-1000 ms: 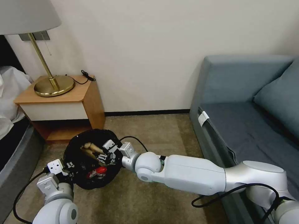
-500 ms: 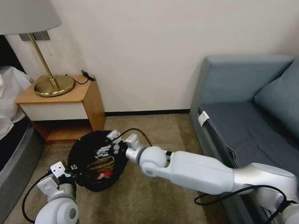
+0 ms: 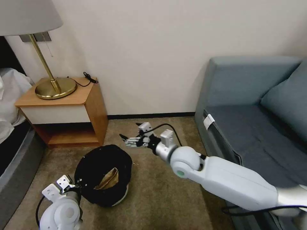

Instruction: Pick up the trash bin, then pick up the garbage on the floor and place it into the trash bin.

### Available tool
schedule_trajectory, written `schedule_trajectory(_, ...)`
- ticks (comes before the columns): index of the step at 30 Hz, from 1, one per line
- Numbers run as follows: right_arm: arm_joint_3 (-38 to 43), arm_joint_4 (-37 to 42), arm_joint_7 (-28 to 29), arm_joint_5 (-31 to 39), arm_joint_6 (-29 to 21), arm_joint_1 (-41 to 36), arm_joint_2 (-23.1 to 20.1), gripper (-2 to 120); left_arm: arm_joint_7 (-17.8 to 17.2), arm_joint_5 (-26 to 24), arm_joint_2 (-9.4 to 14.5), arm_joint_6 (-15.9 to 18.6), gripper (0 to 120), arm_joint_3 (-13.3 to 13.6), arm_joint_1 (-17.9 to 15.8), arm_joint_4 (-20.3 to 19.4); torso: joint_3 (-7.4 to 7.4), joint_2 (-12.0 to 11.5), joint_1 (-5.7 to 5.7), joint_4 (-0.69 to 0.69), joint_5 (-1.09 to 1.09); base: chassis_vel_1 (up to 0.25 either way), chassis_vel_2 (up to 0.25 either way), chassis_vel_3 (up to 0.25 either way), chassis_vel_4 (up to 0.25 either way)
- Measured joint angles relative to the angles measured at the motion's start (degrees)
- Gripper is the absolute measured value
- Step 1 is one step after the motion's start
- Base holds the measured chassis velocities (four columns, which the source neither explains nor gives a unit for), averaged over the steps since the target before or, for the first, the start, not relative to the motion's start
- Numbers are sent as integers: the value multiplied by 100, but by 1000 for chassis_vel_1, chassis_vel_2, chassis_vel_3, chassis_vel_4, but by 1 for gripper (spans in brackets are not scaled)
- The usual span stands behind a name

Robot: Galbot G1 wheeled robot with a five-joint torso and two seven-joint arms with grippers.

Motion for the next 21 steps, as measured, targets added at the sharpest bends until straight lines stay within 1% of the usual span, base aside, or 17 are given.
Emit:
schedule_trajectory(4,222,51,-11,-93,47,-231,-44,97,23,102,-6,-20,3,19,11,-3,0,0,0,-1,-1,0,0,0,0)
schedule_trajectory(6,339,72,-23,-159,67,-356,-68,97,190,238,-7,-67,9,24,47,-27,0,0,0,0,-1,0,0,0,0)
schedule_trajectory(7,339,72,-23,-159,67,-356,-68,97,190,238,-7,-67,9,24,47,-27,0,0,0,0,-1,0,0,0,0)
schedule_trajectory(9,435,89,-29,-215,85,-451,-87,97,450,485,-10,-164,17,23,94,-40,0,0,0,0,-1,0,0,0,0)
schedule_trajectory(11,574,130,-29,-254,88,-574,-103,97,946,1004,-12,-433,27,27,201,-67,0,0,0,0,-1,0,0,0,0)
schedule_trajectory(12,574,130,-29,-254,88,-574,-103,97,946,1004,-12,-433,27,27,201,-67,0,0,0,0,-1,0,0,0,0)
schedule_trajectory(15,752,180,-29,-284,88,-715,-121,98,1775,1800,-11,-964,41,-4,384,-170,0,0,0,0,-1,0,0,0,0)
schedule_trajectory(16,775,186,-29,-288,88,-735,-123,98,1978,1935,-9,-1090,43,-19,420,-185,0,0,0,0,-1,0,0,0,0)
schedule_trajectory(17,775,186,-29,-288,88,-735,-123,98,1978,1935,-9,-1090,43,-19,420,-185,0,0,0,0,-1,0,0,0,0)
schedule_trajectory(19,885,225,-22,-316,98,-850,-126,98,2806,2470,-1,-1570,55,-80,561,-254,0,0,0,0,-1,0,0,0,0)
schedule_trajectory(20,976,260,-9,-342,182,-953,-126,99,3516,2866,13,-2008,59,-158,680,-298,0,0,0,0,-1,0,0,0,0)
schedule_trajectory(21,1089,311,28,-401,319,-1060,-122,99,4038,3131,41,-2343,64,-244,789,-346,0,0,0,0,-1,0,0,0,0)
